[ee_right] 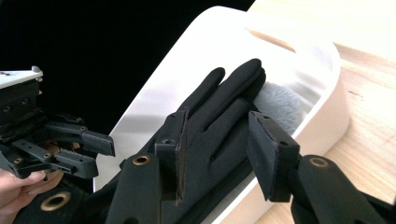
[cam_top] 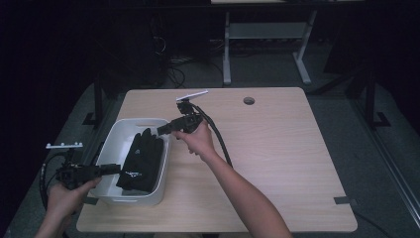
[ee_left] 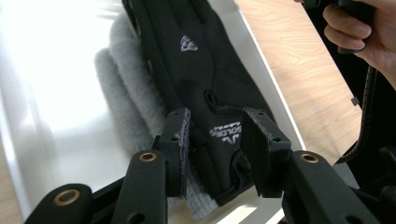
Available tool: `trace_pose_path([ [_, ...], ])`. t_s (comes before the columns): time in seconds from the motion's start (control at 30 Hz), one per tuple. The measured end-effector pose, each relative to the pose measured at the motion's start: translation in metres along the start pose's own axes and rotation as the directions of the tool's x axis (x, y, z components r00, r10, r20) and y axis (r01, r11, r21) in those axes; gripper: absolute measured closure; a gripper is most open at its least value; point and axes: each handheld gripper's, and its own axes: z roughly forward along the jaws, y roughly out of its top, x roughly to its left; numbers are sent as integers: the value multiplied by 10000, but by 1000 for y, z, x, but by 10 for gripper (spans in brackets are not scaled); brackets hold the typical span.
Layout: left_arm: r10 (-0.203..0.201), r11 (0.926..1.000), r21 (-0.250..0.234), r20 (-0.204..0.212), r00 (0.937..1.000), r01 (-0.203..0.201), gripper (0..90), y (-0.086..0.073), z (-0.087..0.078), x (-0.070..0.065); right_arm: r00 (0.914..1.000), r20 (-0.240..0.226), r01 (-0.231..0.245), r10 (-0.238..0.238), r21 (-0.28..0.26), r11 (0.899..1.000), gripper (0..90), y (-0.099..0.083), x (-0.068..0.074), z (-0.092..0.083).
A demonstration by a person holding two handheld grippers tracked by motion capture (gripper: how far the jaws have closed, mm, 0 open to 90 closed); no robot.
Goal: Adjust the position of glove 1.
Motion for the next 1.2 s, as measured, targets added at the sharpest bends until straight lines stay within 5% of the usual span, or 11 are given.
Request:
trace_pose_path([
  [1.2,986,9951,51,636,9931,-991,570,24,18,-46,9993,-380,9,-37,-734,9973,497,-9,-9,-55],
])
